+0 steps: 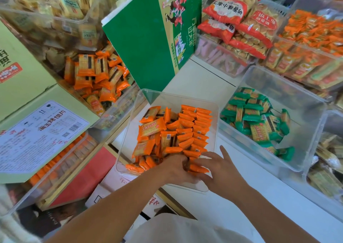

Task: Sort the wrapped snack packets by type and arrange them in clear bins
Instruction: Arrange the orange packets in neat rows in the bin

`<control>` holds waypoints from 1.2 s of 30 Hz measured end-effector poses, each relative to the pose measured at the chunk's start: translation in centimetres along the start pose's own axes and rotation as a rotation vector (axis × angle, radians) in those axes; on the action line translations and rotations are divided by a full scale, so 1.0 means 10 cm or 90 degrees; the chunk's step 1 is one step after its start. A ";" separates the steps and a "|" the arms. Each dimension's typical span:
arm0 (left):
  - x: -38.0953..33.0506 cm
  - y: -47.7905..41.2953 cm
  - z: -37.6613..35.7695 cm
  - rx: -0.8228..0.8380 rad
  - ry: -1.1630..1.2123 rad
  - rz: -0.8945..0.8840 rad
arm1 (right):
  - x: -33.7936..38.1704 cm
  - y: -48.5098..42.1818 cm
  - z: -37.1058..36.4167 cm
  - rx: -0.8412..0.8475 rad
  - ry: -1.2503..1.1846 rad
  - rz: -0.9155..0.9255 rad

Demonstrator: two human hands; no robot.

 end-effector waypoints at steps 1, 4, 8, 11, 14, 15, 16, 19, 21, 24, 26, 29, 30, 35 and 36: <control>0.03 -0.04 0.00 -0.003 0.053 0.027 | -0.03 0.03 -0.01 -0.038 -0.001 0.016; 0.05 -0.06 0.05 -0.015 0.158 0.084 | -0.11 0.10 -0.03 -0.178 -0.018 -0.015; -0.02 -0.07 0.07 0.009 0.207 0.157 | -0.14 0.08 -0.01 -0.221 -0.048 -0.075; -0.07 -0.11 -0.02 -0.003 0.122 0.140 | -0.21 0.08 -0.04 -0.205 -0.100 -0.142; -0.03 -0.10 -0.11 -0.038 0.156 0.069 | -0.22 0.13 -0.07 -0.140 -0.177 -0.175; -0.02 -0.09 -0.11 -0.044 0.188 0.047 | -0.21 0.14 -0.08 -0.132 -0.184 -0.173; -0.01 -0.09 -0.10 -0.046 0.210 0.031 | -0.21 0.14 -0.08 -0.135 -0.179 -0.169; -0.02 -0.10 -0.12 -0.061 0.183 0.025 | -0.27 0.13 -0.11 -0.120 -0.200 -0.177; -0.04 -0.13 -0.17 -0.080 0.140 0.015 | -0.31 0.13 -0.12 -0.116 -0.200 -0.186; -0.09 -0.17 -0.21 -0.081 0.155 0.021 | -0.32 0.12 -0.12 -0.111 -0.195 -0.176; -0.11 -0.17 -0.21 -0.082 0.147 0.037 | -0.30 0.12 -0.14 -0.113 -0.196 -0.172; -0.09 -0.17 -0.17 -0.076 0.101 0.093 | -0.26 0.12 -0.14 -0.132 -0.195 -0.178; -0.08 -0.18 -0.17 -0.079 0.078 0.109 | -0.25 0.12 -0.13 -0.135 -0.198 -0.191; -0.11 -0.18 -0.15 -0.106 0.005 0.081 | -0.17 0.09 -0.07 -0.083 -0.210 -0.251; -0.12 -0.15 -0.13 -0.097 -0.039 0.064 | -0.16 0.09 -0.06 -0.075 -0.224 -0.263</control>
Point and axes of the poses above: each hand's wrist, its own y-axis away from the middle knuckle, its own z-axis out of the back of the hand, x = y × z, the point moved 2 cm from there along -y, towards the middle knuckle, and after that the axes turned 2 degrees about x, right-handed, at the moved point
